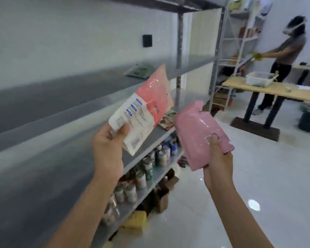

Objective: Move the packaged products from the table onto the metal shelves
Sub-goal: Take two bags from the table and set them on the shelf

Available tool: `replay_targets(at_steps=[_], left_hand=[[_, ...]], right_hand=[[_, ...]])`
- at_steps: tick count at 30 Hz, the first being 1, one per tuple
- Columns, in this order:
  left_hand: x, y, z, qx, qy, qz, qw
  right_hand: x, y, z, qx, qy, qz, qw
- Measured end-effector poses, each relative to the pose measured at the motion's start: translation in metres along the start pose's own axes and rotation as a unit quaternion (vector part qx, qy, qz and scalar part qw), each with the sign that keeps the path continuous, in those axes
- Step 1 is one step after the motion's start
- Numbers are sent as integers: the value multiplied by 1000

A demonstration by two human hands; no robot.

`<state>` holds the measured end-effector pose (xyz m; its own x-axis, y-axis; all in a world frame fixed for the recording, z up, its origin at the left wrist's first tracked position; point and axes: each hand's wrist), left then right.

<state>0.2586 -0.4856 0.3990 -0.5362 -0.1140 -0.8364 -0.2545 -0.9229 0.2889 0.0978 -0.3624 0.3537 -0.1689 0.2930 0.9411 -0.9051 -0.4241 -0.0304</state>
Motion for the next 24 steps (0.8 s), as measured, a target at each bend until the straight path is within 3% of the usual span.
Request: replay_targets(at_steps=[4,8,10,14,16,20,24], left_hand=[[-44,16,-44,-38,55,141,988],[-71,26,-64,-59,145,276,948],[-78,33,-69,-62,217,346,911],[-81,57,-90,-88,377,462,798],[-76,70,-101,-112,433,489,749],[-63,91,-106,-145,535,499,666],[-36,118,-88,-157,594,474,631]], right_hand=[[-13,-11,76,67,17,-2,998],[-13,-14,127,119,-3,-19,993],[-8,-12,147,149,-19,-59,987],[2,-1,187,187,-99,-185,960],[-1,16,204,221,-117,-272,929],[-9,66,236,244,-208,-450,834],[-9,133,264,234,-281,-554,748]])
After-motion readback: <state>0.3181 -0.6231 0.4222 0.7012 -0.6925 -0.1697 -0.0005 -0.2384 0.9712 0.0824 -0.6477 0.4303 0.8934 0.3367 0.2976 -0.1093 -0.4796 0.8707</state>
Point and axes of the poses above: each hand's wrist, its own y-axis towards the middle knuckle, its own z-axis out of the palm, x = y × z, and after that the axes turned 8 degrees about -y, right-handed
